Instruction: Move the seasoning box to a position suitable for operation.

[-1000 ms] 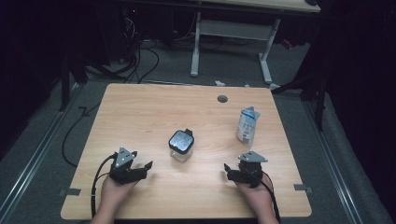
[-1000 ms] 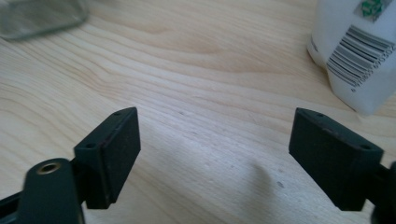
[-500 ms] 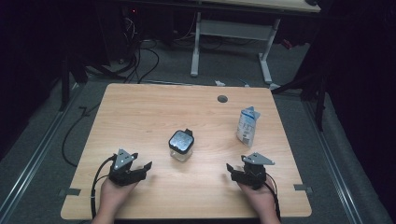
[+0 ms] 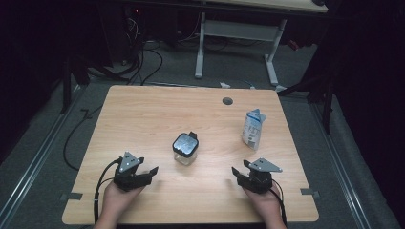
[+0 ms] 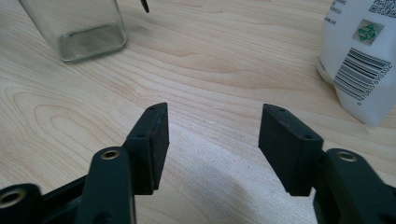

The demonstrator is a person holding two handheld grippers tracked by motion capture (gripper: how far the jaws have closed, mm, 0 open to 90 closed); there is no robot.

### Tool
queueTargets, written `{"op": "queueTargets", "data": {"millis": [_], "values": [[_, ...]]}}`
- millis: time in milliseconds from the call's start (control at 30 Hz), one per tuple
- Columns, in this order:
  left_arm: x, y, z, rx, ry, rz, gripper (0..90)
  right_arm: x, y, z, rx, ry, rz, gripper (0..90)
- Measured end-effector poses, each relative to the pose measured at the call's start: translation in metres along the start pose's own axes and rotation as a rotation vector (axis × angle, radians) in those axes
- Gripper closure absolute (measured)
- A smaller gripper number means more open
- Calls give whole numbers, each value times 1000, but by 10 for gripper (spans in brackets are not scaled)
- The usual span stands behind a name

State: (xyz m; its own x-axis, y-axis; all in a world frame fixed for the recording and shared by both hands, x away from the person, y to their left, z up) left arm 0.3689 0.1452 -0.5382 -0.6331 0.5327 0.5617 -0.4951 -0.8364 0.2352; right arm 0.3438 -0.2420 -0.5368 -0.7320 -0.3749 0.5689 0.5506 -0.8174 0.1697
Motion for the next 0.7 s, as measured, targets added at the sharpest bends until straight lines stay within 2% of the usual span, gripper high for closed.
{"op": "queueTargets", "data": {"millis": [100,267,400,567,633,700], "values": [[1,1,0,-7,10,2,360,-2,0,-1,-2,3,10,483],[0,1,-1,-9,13,22,369,-4,-3,-1,8,1,16,510],[1,1,0,-9,51,20,491,-5,-4,-1,13,3,25,522],[-3,1,-1,-11,53,24,555,-6,-5,-2,19,-2,32,521],[-5,1,1,0,62,24,573,-7,-7,-2,22,-3,35,520],[-7,1,3,1,70,37,610,-7,-7,-2,29,-5,35,525]]}}
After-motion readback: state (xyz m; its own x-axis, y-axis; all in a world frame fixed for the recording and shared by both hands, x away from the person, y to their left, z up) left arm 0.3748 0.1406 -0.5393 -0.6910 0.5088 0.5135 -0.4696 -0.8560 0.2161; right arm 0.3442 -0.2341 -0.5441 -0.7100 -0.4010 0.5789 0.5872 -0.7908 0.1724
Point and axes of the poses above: each handheld gripper's, and its own axes: x roughly backward along the jaws, z roughly out of its top, y roughly to its right, the point moved 4 cm from there along -x, roughly forward along the jaws, and after that the axes turned 12 degrees about x, right-handed, at the moved point
